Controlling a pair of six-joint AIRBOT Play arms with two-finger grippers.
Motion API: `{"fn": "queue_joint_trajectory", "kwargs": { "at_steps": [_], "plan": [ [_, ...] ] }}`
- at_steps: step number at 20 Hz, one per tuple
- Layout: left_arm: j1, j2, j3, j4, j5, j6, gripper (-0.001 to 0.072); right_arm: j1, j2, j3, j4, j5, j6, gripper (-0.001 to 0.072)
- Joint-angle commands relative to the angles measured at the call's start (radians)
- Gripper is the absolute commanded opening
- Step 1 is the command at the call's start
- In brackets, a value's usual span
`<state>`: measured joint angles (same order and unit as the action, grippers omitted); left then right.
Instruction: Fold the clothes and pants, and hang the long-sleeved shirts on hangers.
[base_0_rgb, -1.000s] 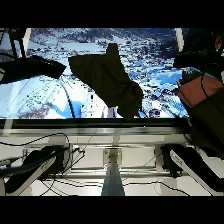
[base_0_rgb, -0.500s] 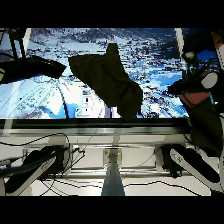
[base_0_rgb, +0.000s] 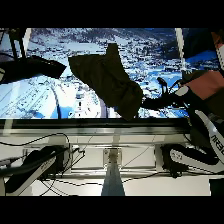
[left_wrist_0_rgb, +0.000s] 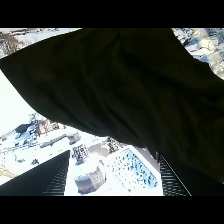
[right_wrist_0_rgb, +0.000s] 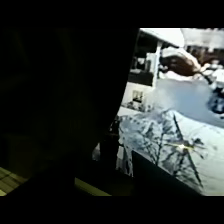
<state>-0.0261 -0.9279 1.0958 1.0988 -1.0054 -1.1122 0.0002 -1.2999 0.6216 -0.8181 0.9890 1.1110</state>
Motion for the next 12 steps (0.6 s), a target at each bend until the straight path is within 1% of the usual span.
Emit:
{"fn": "queue_joint_trajectory", "kwargs": {
  "at_steps": [1,2,3,4,6,7,10,12],
  "plan": [
    [0.001,-0.007,0.001,0.0,0.0,0.0,0.0596,0.034,-0.086,-0.009,0.11,0.005,-0.006,0.0388],
    [0.001,-0.01,0.001,0.0,0.0,0.0,0.0595,0.037,-0.095,-0.009,0.125,0.001,-0.008,0.038],
    [0.001,-0.014,0.0,0.001,0.0,0.0,0.0595,0.038,-0.097,-0.009,0.148,-0.013,-0.033,0.0299],
    [0.001,-0.019,0.0,0.0,0.0,0.0,0.0596,0.038,-0.097,-0.008,0.179,-0.023,-0.063,0.0187],
    [0.001,-0.031,0.0,0.0,0.0,0.0,0.0596,0.038,-0.096,0.019,0.223,-0.022,-0.132,0.0041],
    [0.001,-0.036,0.0,-0.011,0.0,0.0,0.0596,0.038,-0.096,0.046,0.222,-0.014,-0.146,0.0013],
    [0.001,-0.045,0.0,-0.014,-0.001,-0.008,0.0596,0.038,-0.055,0.166,0.208,0.015,-0.146,0.0012],
    [0.001,-0.045,0.0,-0.014,-0.001,-0.008,0.0596,0.037,0.016,0.274,0.179,0.033,-0.144,0.0012]
  ]
}}
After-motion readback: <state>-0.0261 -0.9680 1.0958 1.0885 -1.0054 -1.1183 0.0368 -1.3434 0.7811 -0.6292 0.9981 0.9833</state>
